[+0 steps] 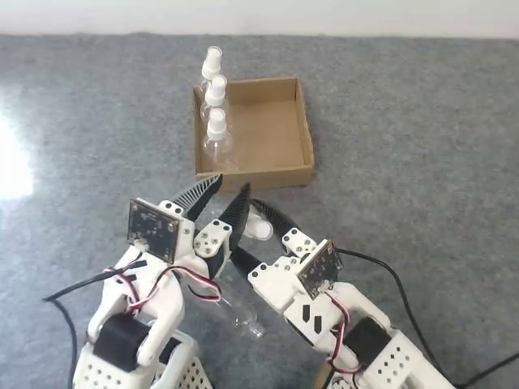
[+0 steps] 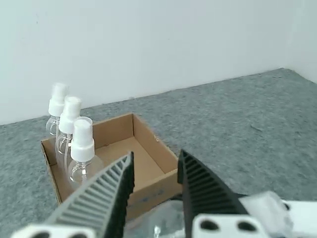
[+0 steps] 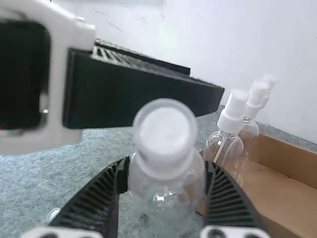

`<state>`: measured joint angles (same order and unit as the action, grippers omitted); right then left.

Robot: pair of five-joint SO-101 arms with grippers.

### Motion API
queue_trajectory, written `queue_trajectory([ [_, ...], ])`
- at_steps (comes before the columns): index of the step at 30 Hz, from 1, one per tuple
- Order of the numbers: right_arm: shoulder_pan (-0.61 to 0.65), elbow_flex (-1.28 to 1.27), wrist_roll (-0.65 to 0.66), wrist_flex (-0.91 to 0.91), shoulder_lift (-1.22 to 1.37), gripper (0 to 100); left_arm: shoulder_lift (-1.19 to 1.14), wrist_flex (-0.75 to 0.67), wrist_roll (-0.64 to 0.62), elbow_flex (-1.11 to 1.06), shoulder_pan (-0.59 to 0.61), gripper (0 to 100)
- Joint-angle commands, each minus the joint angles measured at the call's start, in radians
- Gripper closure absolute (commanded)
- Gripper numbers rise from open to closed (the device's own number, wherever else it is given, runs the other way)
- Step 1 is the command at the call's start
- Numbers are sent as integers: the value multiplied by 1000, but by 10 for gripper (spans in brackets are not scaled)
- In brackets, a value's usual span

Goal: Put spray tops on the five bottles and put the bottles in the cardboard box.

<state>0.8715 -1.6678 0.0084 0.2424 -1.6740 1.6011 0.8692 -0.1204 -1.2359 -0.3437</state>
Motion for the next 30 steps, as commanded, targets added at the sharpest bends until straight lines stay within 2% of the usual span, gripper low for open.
queue_trajectory([
  [1,-30,-21,-3,-19,-24,894,3,17,17,1,-9,869],
  [11,-33,-21,-3,-19,-19,894,5,14,17,21,2,867],
  [18,-33,-21,-2,25,-24,894,5,57,11,116,147,866],
  [26,-59,-21,-2,65,-24,894,5,97,18,225,178,866],
  [30,-105,-20,-2,61,-24,894,5,140,18,297,295,866],
])
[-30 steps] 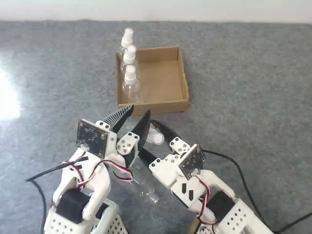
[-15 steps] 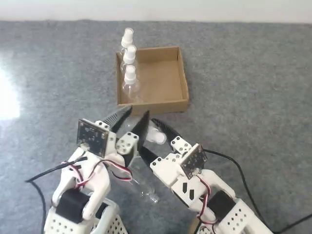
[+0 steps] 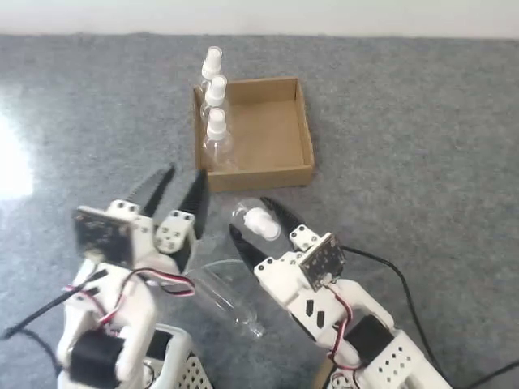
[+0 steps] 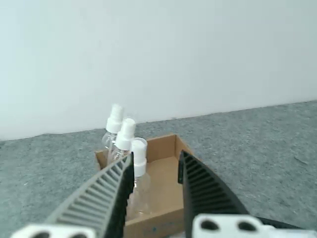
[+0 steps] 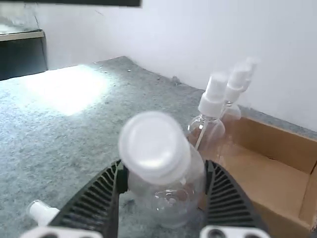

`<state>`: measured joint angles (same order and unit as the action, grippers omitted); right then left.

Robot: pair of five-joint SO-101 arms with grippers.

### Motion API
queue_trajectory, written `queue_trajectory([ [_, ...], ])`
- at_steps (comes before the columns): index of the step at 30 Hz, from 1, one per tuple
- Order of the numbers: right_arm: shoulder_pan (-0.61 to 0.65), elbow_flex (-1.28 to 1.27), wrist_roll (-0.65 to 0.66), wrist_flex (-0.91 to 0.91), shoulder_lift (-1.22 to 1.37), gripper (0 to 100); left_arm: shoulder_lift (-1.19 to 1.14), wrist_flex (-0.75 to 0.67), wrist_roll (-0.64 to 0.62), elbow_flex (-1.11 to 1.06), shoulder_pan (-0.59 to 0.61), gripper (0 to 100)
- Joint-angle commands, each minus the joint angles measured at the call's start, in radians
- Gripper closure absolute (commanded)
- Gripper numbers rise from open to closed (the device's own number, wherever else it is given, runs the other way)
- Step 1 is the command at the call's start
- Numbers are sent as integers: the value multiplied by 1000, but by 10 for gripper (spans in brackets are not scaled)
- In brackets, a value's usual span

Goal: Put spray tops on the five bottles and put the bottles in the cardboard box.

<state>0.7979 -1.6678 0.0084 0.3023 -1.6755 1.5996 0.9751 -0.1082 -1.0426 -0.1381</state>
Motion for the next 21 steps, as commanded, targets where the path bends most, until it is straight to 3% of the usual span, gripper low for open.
queue_trajectory([
  [1,-35,-20,-2,1,-22,894,6,43,6,111,129,866],
  [10,-36,-18,-2,4,-22,894,6,48,8,2,410,866],
  [15,-36,-21,-2,5,-22,894,6,43,8,-111,439,866],
  [21,-58,-21,-2,5,-22,894,6,-61,8,-254,440,866],
])
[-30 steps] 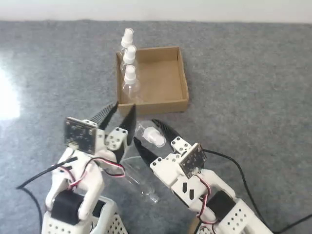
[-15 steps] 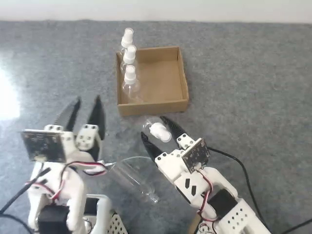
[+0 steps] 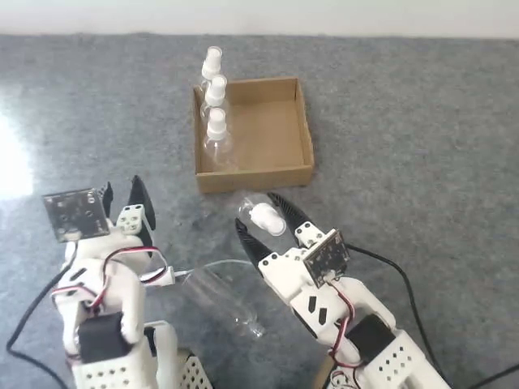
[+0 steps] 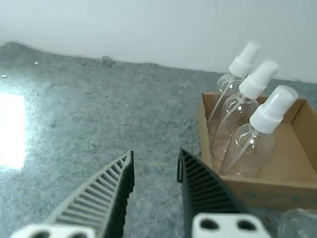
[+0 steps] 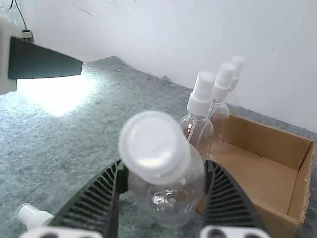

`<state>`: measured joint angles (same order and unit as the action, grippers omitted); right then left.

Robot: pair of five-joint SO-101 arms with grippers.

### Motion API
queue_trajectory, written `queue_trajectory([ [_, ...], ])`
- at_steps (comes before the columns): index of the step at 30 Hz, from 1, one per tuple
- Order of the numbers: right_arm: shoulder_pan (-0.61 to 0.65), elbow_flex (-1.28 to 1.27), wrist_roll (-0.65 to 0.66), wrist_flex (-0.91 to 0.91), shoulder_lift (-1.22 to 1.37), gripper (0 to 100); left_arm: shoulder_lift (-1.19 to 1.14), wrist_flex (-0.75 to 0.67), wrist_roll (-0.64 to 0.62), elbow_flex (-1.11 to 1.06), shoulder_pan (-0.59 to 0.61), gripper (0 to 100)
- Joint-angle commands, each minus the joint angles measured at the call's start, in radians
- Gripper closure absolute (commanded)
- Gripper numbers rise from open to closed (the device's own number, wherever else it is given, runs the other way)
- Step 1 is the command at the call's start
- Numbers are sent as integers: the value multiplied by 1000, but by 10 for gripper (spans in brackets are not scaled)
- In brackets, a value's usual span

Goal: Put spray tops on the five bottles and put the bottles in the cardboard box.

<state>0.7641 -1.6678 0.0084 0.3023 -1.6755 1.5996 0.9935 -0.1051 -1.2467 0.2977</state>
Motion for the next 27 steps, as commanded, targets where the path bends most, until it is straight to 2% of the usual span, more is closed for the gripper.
queue_trajectory([
  [1,-28,-21,-2,5,-22,894,6,-97,5,-71,5,866],
  [6,-27,-21,-2,5,-22,894,6,-160,5,-154,5,866],
  [19,-58,-2,0,8,-22,894,6,-218,66,-249,5,866],
  [27,-73,212,-8,285,-19,894,6,-221,104,-272,3,866],
])
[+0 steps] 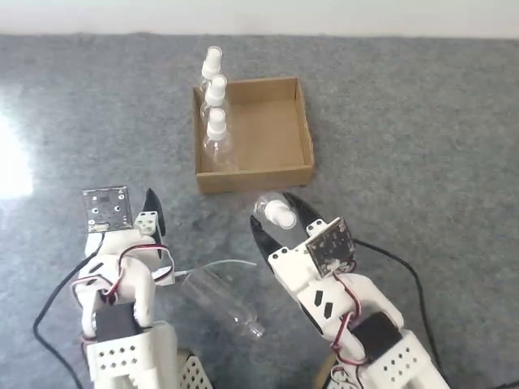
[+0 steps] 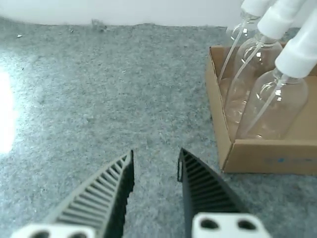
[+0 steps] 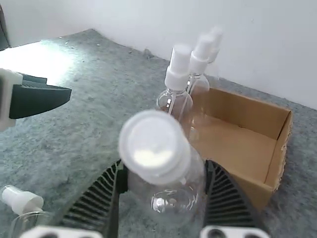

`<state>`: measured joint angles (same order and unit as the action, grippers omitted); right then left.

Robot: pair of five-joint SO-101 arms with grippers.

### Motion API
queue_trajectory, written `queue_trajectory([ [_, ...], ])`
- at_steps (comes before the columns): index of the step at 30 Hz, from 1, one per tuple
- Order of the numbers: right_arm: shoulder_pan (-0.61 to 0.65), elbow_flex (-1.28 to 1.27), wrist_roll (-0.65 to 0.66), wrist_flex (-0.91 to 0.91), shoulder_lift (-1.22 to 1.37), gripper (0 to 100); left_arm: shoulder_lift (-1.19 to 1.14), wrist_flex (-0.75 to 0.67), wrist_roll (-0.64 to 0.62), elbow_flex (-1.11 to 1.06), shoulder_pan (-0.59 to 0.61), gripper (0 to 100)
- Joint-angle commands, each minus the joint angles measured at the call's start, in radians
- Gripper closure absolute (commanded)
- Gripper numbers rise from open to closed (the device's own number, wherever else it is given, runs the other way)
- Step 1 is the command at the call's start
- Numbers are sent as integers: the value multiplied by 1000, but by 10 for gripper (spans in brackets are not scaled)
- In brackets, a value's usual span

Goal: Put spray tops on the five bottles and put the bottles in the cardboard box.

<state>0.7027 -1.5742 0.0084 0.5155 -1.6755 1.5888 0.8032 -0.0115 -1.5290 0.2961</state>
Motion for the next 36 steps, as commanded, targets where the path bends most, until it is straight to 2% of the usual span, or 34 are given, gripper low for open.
queue_trajectory([
  [1,-12,129,-8,82,-15,894,17,-31,11,10,5,866],
  [8,-24,215,0,124,-10,891,17,-32,11,8,6,866],
  [13,-79,384,0,222,48,890,17,-106,12,-27,6,866],
  [28,-90,799,0,225,665,890,17,-110,12,-31,6,866],
  [36,-199,1013,-6,180,977,894,17,-109,14,-31,8,866],
])
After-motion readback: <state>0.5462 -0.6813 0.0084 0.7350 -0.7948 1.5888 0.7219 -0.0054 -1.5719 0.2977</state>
